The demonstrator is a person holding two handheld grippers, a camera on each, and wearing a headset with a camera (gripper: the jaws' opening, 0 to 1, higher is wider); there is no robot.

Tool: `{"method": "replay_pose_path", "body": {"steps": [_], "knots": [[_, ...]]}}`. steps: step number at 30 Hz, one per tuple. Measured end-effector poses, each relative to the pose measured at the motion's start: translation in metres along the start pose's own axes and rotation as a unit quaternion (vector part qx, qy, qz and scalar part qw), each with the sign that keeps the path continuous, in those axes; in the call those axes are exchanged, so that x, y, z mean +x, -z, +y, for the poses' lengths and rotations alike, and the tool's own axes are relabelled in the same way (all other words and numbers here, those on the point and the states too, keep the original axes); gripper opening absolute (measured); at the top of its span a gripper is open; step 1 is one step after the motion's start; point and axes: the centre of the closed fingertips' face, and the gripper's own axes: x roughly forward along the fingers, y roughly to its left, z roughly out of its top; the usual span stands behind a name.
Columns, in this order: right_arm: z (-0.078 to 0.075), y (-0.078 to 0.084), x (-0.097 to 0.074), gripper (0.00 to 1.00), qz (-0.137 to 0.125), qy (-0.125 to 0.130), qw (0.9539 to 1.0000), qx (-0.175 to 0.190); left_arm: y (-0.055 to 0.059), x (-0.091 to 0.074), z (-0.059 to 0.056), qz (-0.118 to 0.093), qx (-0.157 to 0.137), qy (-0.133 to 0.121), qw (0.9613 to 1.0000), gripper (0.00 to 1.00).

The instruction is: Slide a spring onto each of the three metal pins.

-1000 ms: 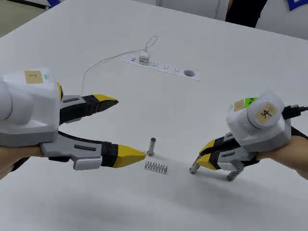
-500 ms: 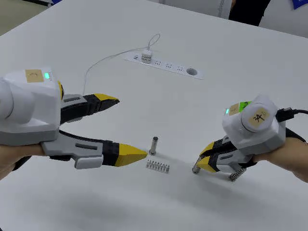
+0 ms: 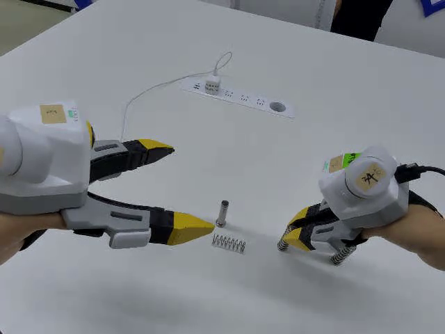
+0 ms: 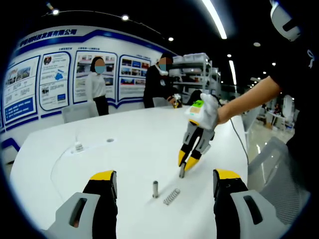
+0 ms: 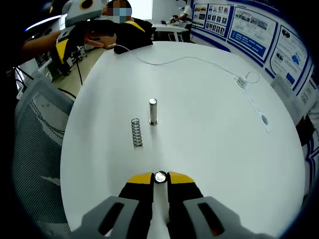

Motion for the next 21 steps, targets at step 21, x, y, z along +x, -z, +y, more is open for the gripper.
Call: {"method": "replay_pose_path", "body": {"steps": [21], "knots": [[-0.001, -0.02, -0.024, 0.16, -0.036, 0.027, 0.999, 0.001, -0.008, -0.001, -0.006, -0.003, 0.011, 0.005, 0.9999, 0.81]]}}
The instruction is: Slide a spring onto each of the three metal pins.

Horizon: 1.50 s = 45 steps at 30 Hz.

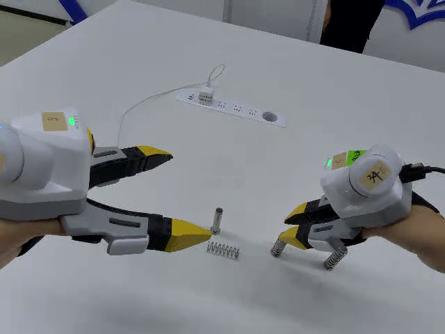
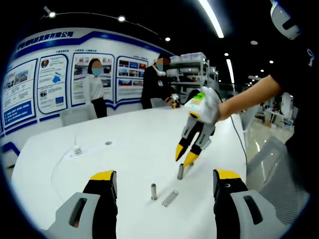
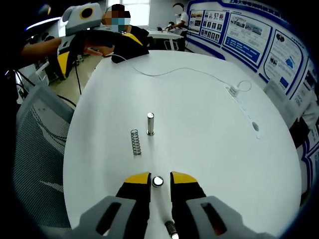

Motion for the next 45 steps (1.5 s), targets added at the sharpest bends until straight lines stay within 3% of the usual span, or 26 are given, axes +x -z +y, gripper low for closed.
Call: {"method": "replay_pose_path", "body": {"steps": [11, 15, 26, 32, 45], "knots": [[0.021, -0.029, 0.008, 0.16, -0.037, -0.012, 0.9991, -0.019, -0.001, -0.004, 0.002, -0.003, 0.001, -0.003, 1.0, 0.81], [0.028, -0.033, 0.016, 0.17, -0.035, -0.02, 0.9988, -0.026, 0.002, -0.009, 0.003, -0.003, 0.0, -0.005, 1.0, 0.81], [0.041, -0.035, 0.047, 0.18, -0.027, -0.041, 0.9986, -0.021, 0.018, -0.023, 0.014, 0.012, -0.011, -0.024, 0.9996, 0.8], [0.042, -0.03, 0.066, 0.18, -0.007, -0.049, 0.9987, -0.013, 0.023, -0.025, 0.019, 0.014, -0.017, -0.03, 0.9993, 0.79], [0.045, -0.015, 0.081, 0.17, 0.022, -0.059, 0.9978, -0.02, 0.032, -0.025, 0.022, 0.021, -0.026, -0.034, 0.9988, 0.79]]}}
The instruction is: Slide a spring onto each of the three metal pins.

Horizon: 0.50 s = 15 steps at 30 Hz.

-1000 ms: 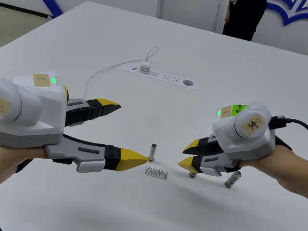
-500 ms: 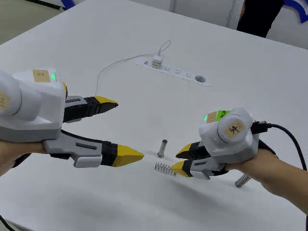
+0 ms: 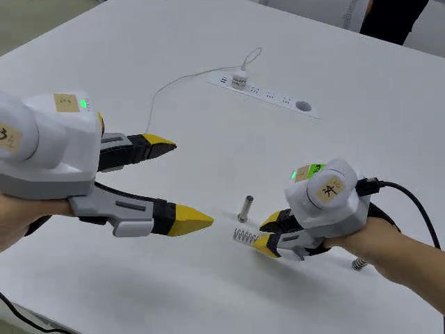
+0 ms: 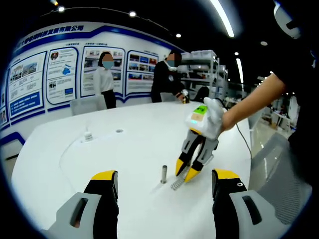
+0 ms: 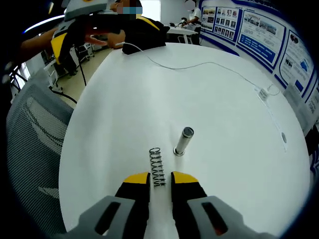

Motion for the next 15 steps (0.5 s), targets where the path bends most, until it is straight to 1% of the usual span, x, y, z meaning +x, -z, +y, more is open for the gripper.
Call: {"method": "replay_pose_path", "body": {"steps": [6, 7, 10, 12, 13, 15], "knots": [[0.0016, 0.0074, 0.005, 0.16, 0.015, -0.003, 0.9998, -0.011, -0.0003, 0.0006, 0.0004, 0.0, -0.001, -0.001, 1.0, 0.79], [0.0018, 0.0052, 0.0032, 0.15, 0.008, -0.005, 0.9999, -0.003, -0.0004, 0.0004, 0.0014, 0.0, -0.001, -0.002, 1.0, 0.79], [0.0026, 0.0072, 0.0033, 0.14, 0.01, -0.01, 0.9999, -0.001, -0.0008, -0.0002, 0.0027, -0.001, -0.002, -0.004, 1.0, 0.79], [0.0039, 0.0075, 0.0031, 0.12, 0.005, -0.015, 0.9997, 0.018, -0.001, -0.0002, 0.0027, -0.001, -0.003, -0.004, 1.0, 0.78], [0.0043, 0.0074, 0.0034, 0.12, 0.003, -0.015, 0.9997, 0.021, -0.001, 0.0, 0.0024, -0.002, -0.003, -0.003, 1.0, 0.78], [0.0044, 0.0075, 0.0032, 0.12, 0.001, -0.013, 0.9998, 0.017, -0.0002, 0.001, 0.0008, 0.002, -0.001, 0.0, 1.0, 0.78]]}}
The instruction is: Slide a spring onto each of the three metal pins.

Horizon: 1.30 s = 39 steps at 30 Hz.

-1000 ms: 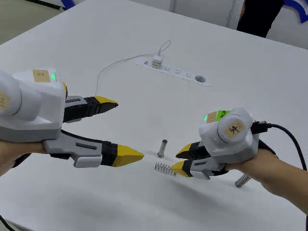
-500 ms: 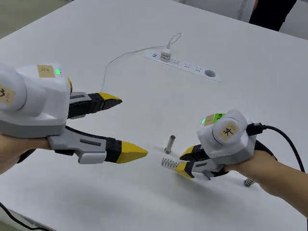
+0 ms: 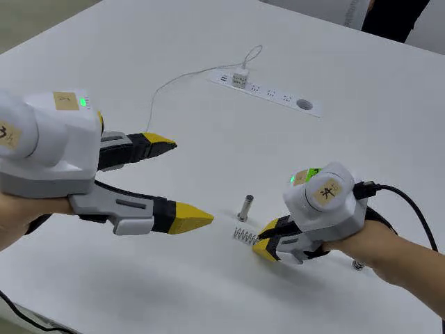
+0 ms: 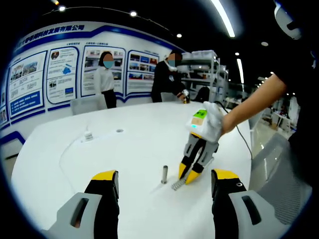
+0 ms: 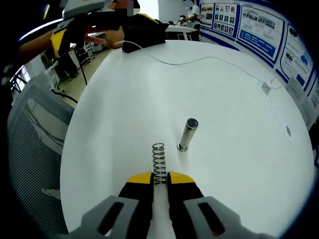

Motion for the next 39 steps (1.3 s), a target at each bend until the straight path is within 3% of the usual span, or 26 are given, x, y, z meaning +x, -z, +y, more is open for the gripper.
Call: {"method": "replay_pose_path", "body": {"steps": [8, 16, 23, 28, 31, 37, 39], "knots": [[0.003, 0.0, -0.002, 0.1, 0.009, 0.004, 0.9998, -0.018, -0.006, 0.002, -0.005, 0.004, 0.011, 0.011, 0.9999, 0.74], [0.004, -0.012, -0.03, 0.1, -0.017, 0.012, 0.9996, -0.019, -0.011, 0.002, -0.008, 0.007, 0.021, 0.017, 0.9996, 0.73], [0.006, -0.028, -0.057, 0.1, -0.035, 0.019, 0.999, -0.02, -0.017, 0.007, -0.025, 0.012, 0.037, 0.042, 0.9984, 0.71], [0.021, -0.039, -0.074, 0.1, -0.034, 0.002, 0.9986, -0.041, -0.024, 0.008, -0.033, 0.014, 0.05, 0.056, 0.9971, 0.7], [0.032, -0.047, -0.086, 0.1, -0.037, -0.003, 0.9974, -0.061, -0.029, 0.01, -0.043, 0.011, 0.057, 0.074, 0.9955, 0.69], [0.048, -0.058, -0.103, 0.1, -0.045, -0.008, 0.9951, -0.087, -0.023, 0.017, -0.062, 0.025, 0.071, 0.098, 0.9923, 0.63], [0.053, -0.061, -0.109, 0.1, -0.049, -0.004, 0.9935, -0.103, -0.024, 0.019, -0.068, 0.02, 0.073, 0.104, 0.9917, 0.64]]}}
